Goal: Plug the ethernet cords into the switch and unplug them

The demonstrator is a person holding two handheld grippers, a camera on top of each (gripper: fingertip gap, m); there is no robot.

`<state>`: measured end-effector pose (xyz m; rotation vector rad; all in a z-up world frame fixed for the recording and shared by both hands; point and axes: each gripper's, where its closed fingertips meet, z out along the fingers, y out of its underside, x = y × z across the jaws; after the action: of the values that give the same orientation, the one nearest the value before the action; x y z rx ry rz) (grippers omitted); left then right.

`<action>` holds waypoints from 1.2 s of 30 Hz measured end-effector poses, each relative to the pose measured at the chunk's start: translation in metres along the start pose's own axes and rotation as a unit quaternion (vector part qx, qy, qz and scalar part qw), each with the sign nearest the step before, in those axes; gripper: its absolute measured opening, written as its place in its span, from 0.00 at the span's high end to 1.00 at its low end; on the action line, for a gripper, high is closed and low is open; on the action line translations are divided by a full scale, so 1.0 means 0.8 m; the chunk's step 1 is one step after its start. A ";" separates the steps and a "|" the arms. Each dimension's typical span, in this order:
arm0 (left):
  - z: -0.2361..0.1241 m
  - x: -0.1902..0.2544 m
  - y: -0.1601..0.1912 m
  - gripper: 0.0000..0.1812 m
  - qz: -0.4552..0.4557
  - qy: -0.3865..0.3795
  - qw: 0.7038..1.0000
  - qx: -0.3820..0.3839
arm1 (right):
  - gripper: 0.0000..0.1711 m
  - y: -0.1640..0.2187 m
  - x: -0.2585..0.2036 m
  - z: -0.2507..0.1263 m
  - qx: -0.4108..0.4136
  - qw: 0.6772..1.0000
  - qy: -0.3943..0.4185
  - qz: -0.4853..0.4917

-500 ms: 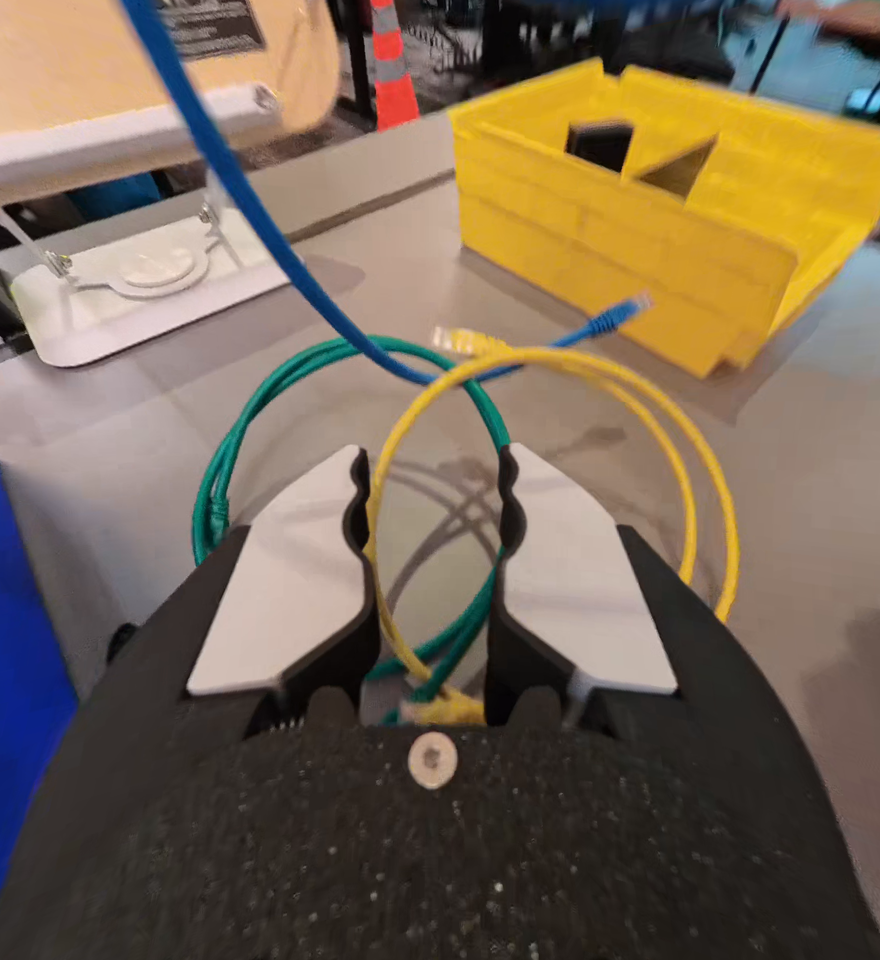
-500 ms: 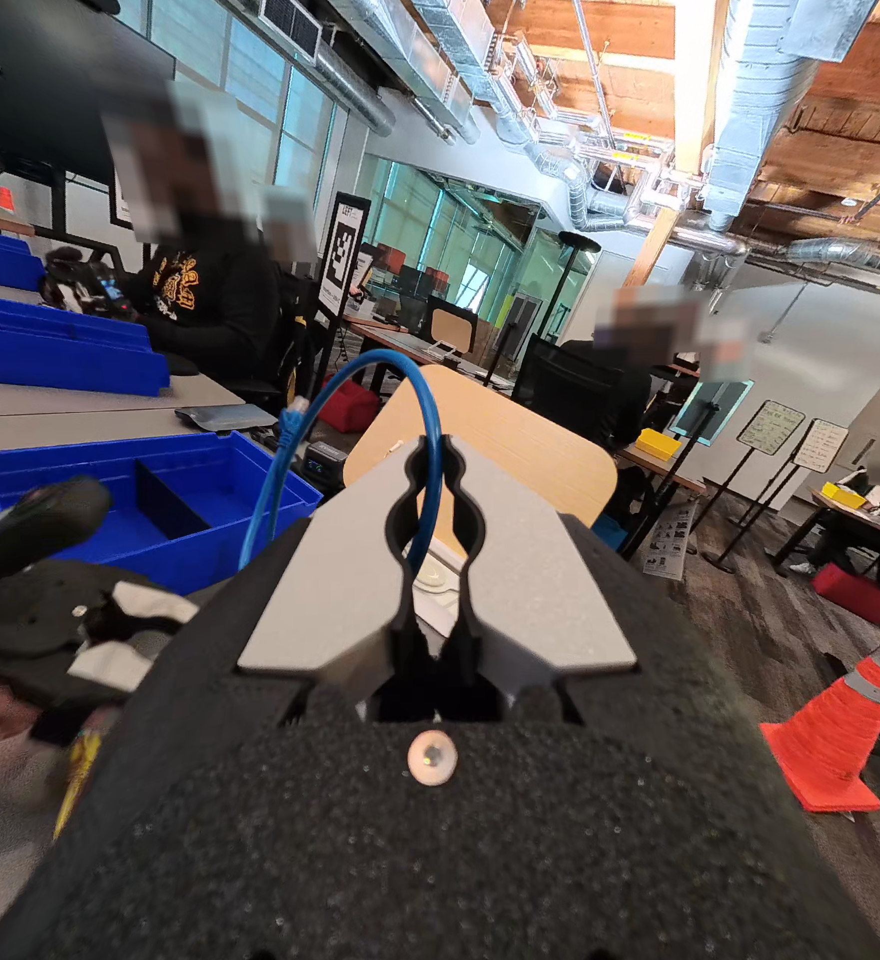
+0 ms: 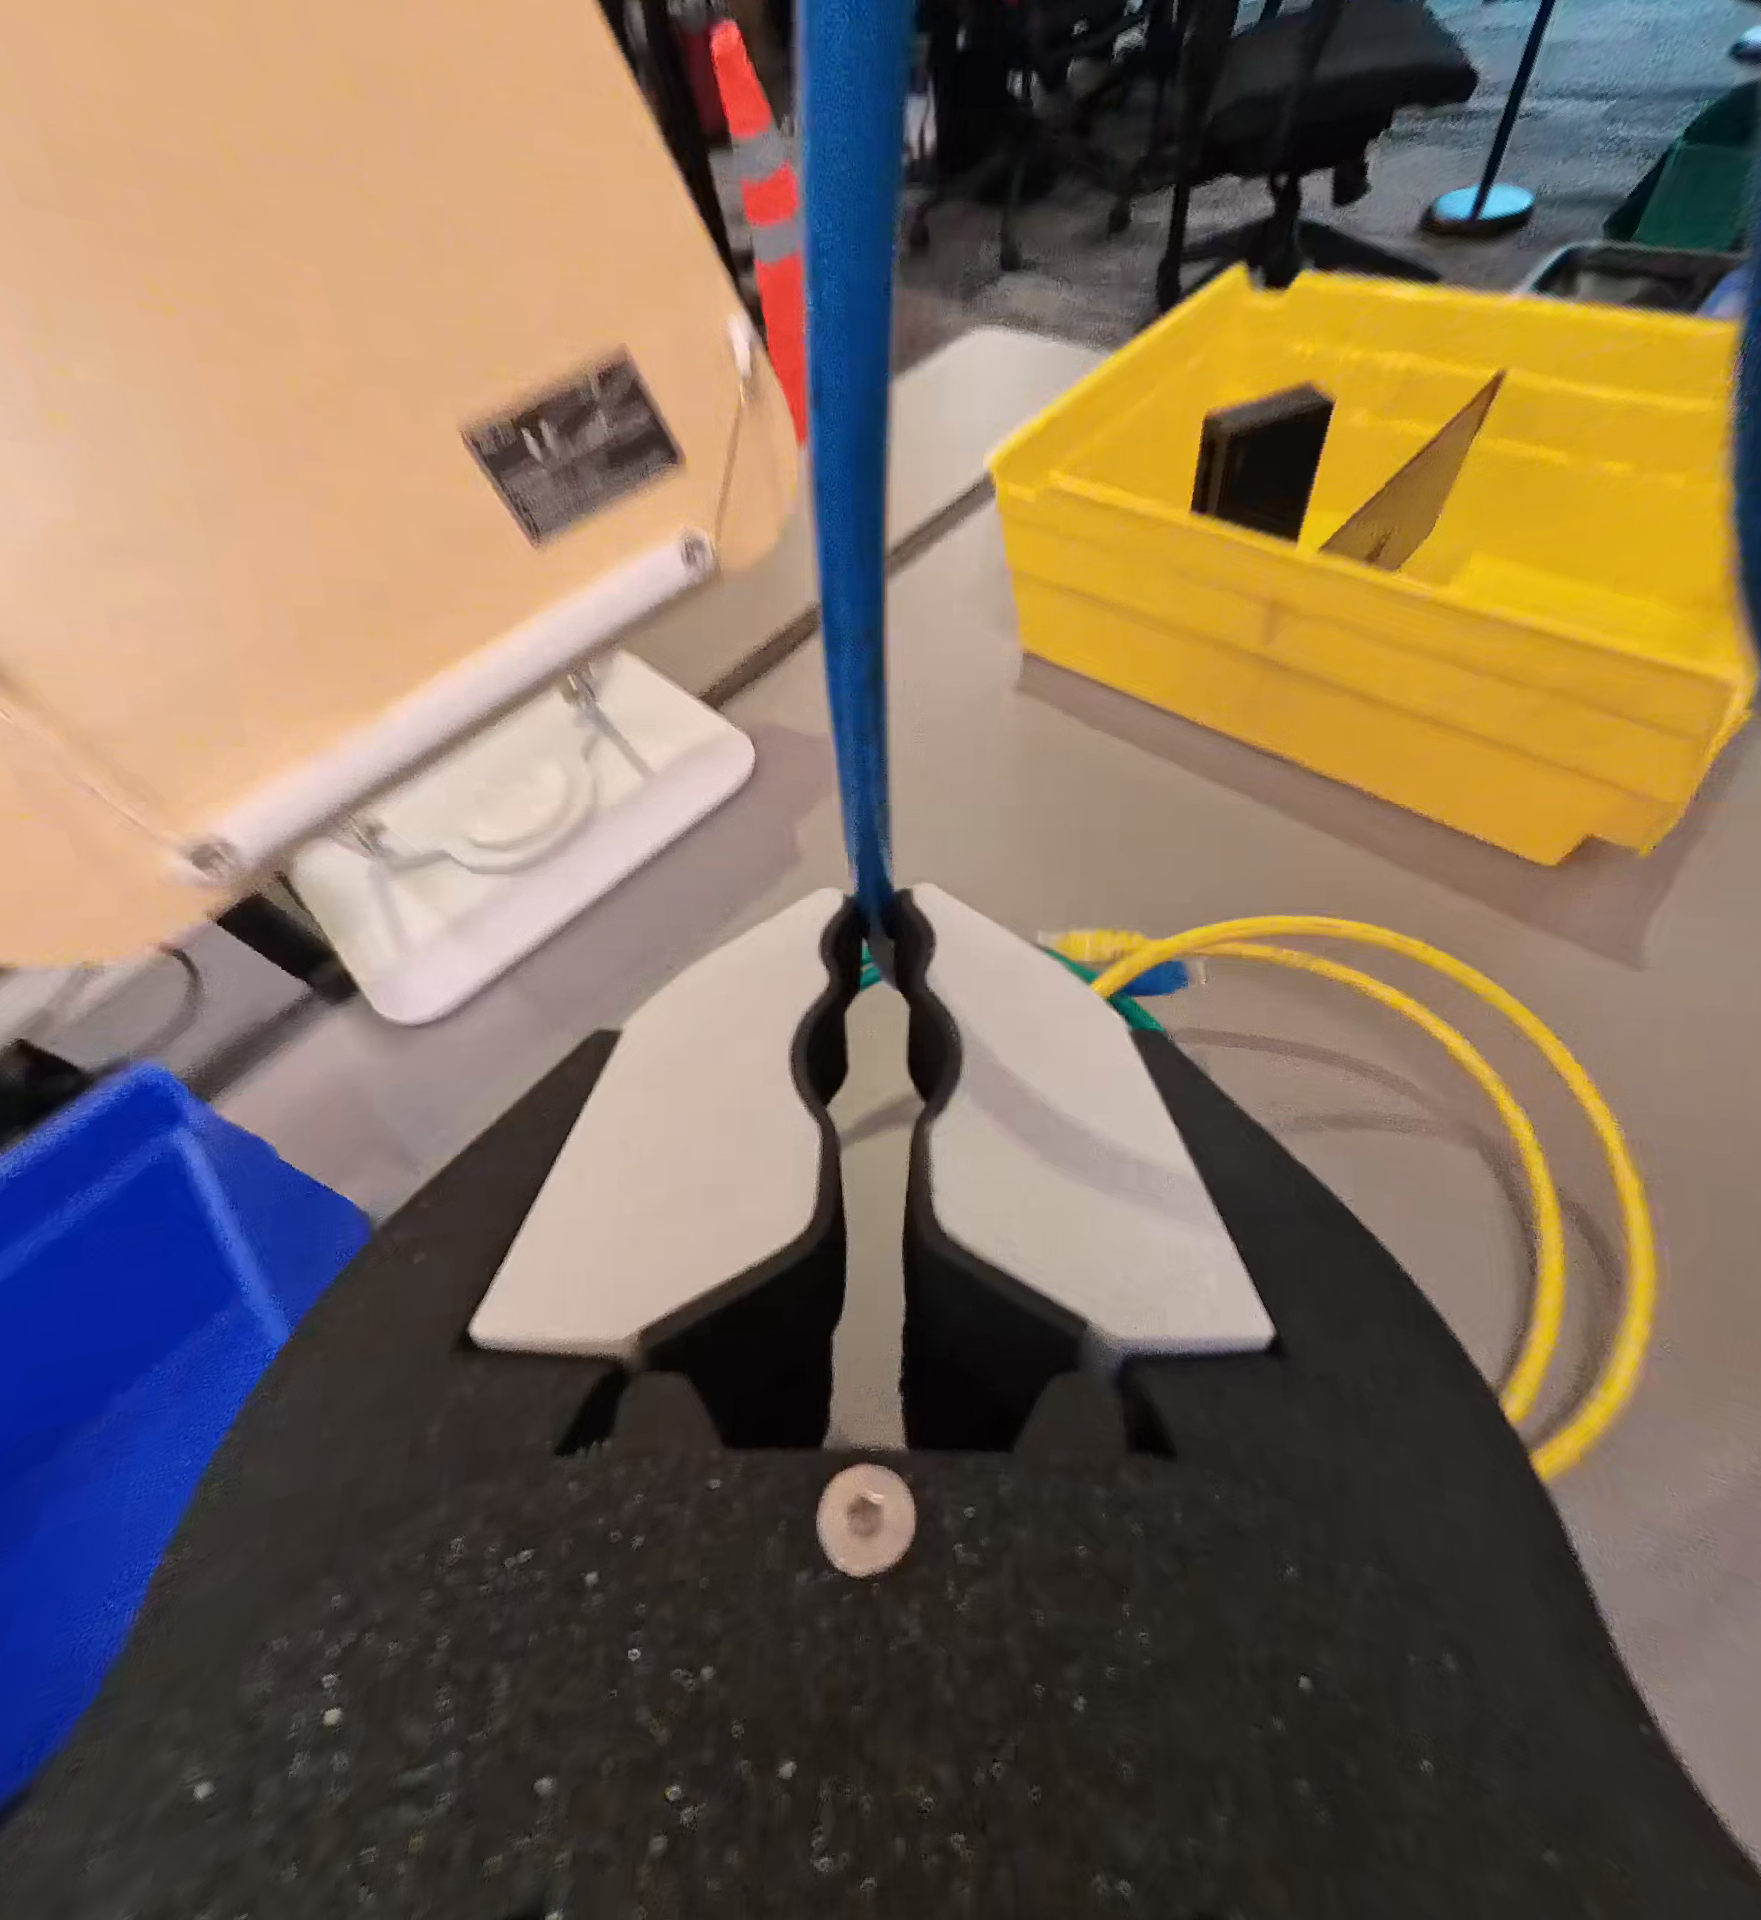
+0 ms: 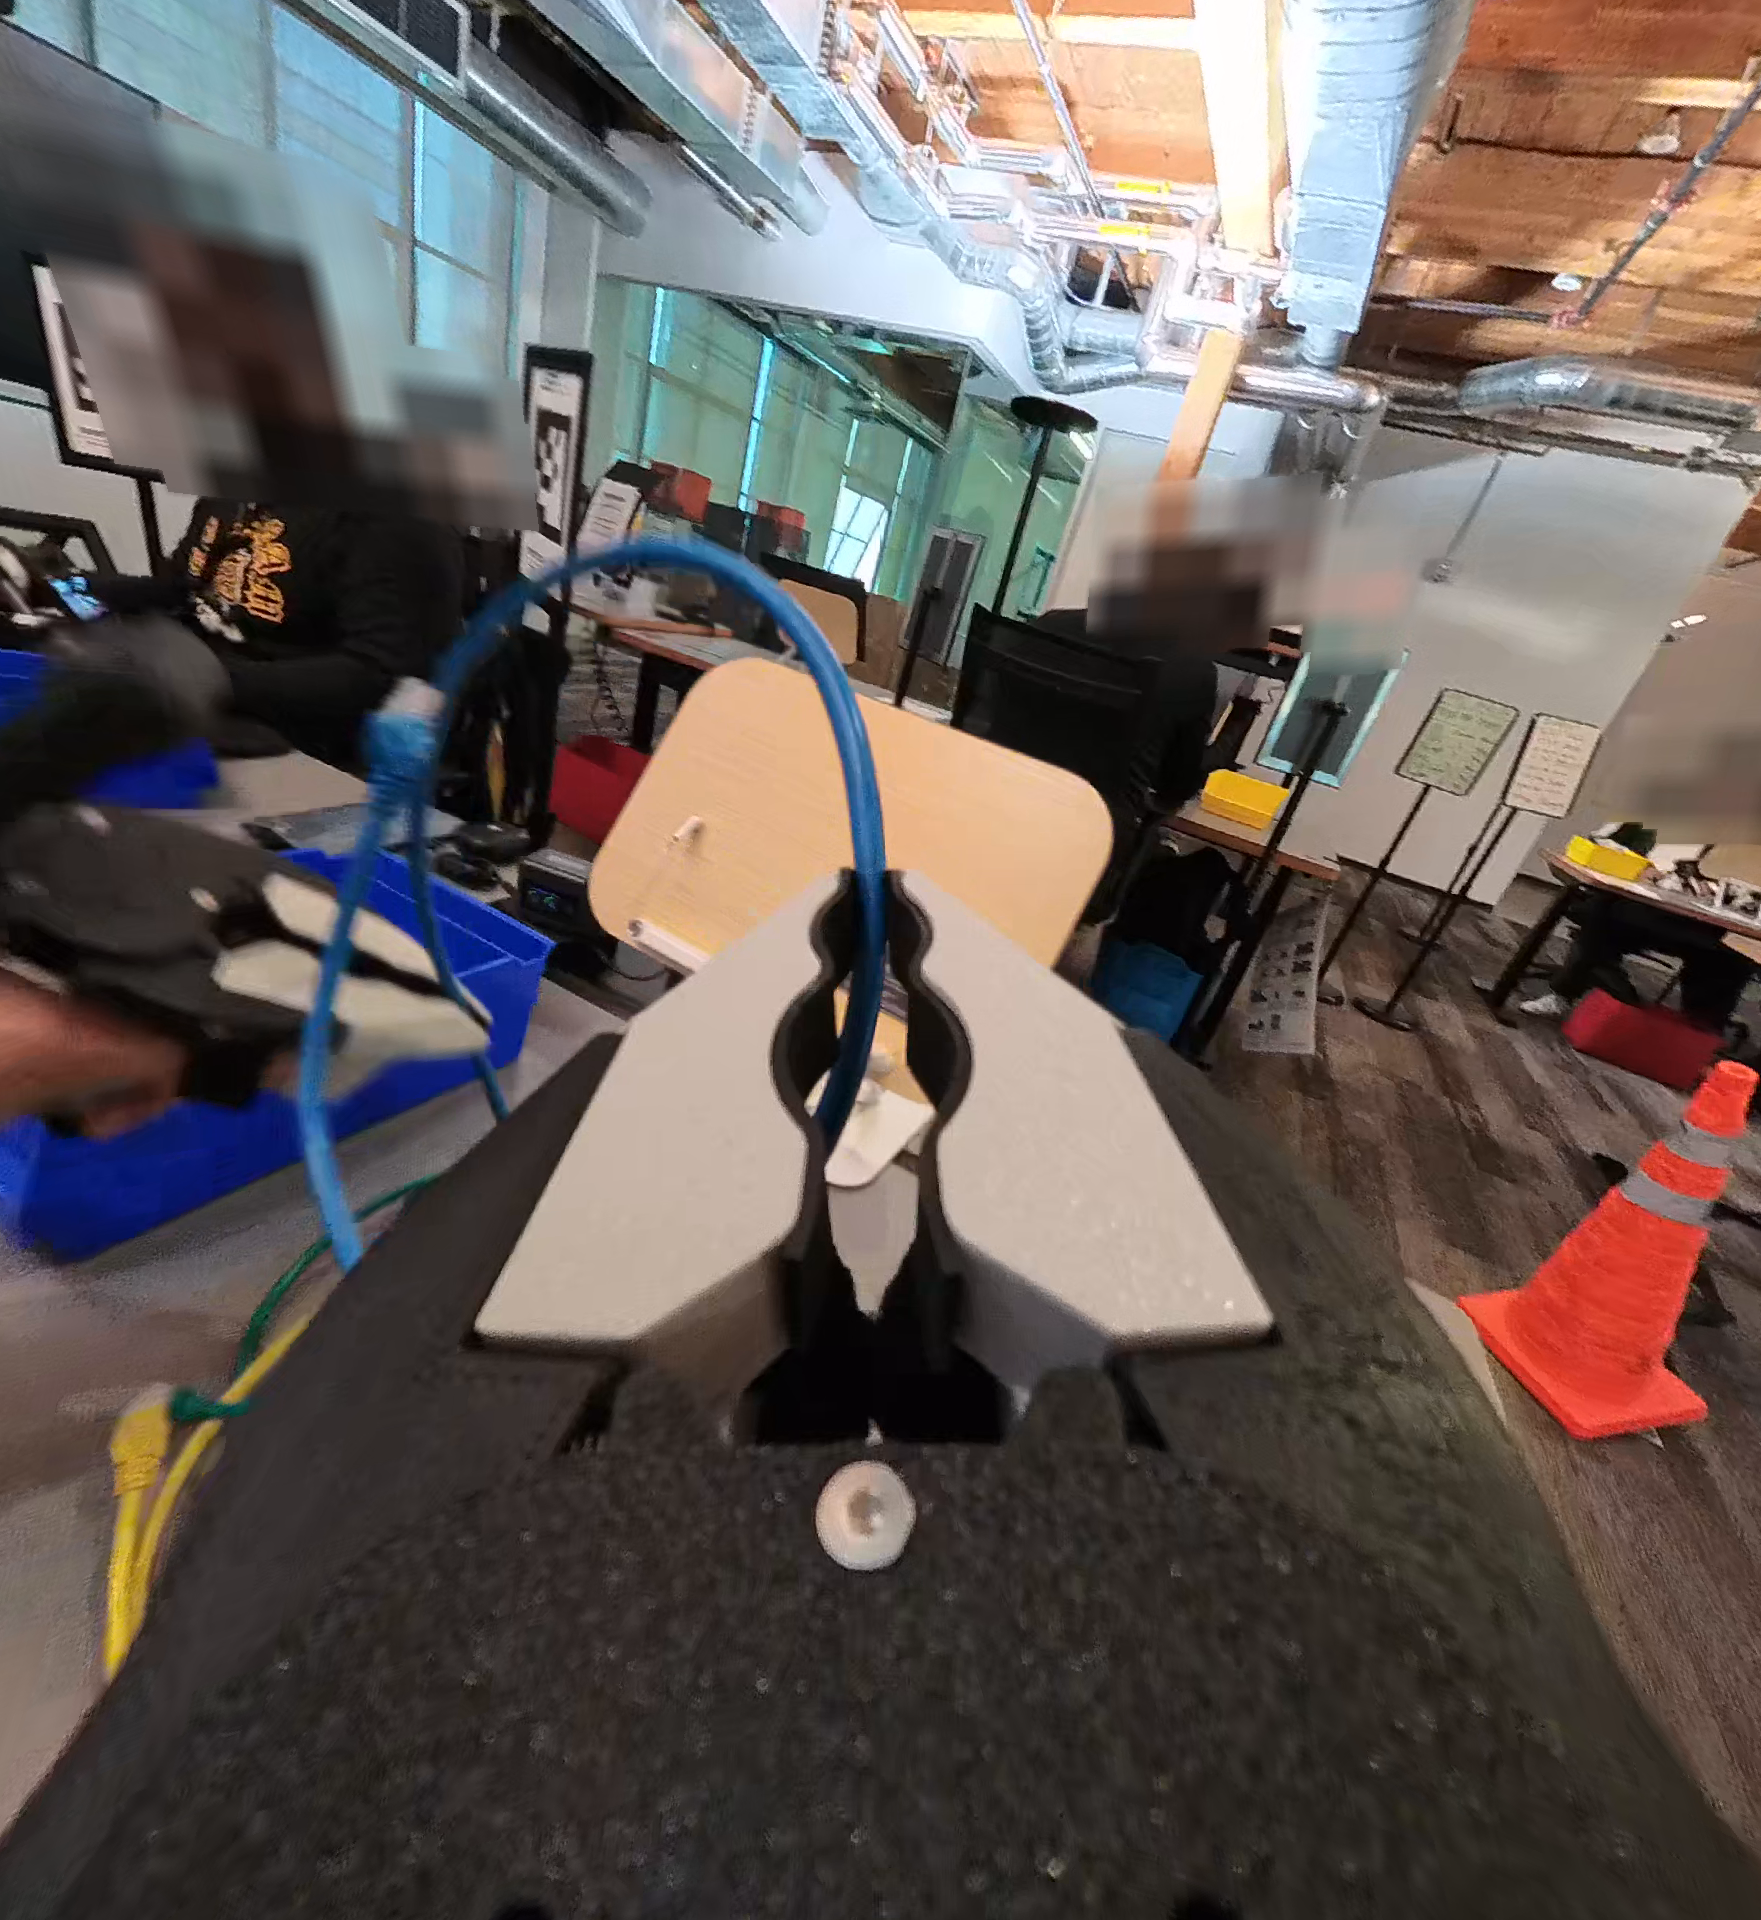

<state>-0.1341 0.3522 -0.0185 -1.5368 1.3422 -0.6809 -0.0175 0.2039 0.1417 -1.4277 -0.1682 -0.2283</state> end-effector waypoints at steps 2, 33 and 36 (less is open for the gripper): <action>-0.027 -0.001 -0.035 0.97 0.017 0.014 1.000 0.011 | 0.98 0.009 0.012 -0.001 -0.014 1.000 0.014 -0.006; -0.071 -0.017 -0.116 0.97 -0.140 0.054 0.981 0.119 | 0.98 0.036 -0.011 0.013 -0.052 0.995 -0.030 0.079; -0.054 0.029 -0.061 0.97 -0.158 0.103 0.980 0.065 | 0.98 0.037 -0.016 0.011 -0.068 0.995 -0.033 0.065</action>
<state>-0.1452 0.3149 0.0388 -1.6223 1.1847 -1.1315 -0.0218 0.2172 0.1113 -1.5758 -0.1143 -0.0868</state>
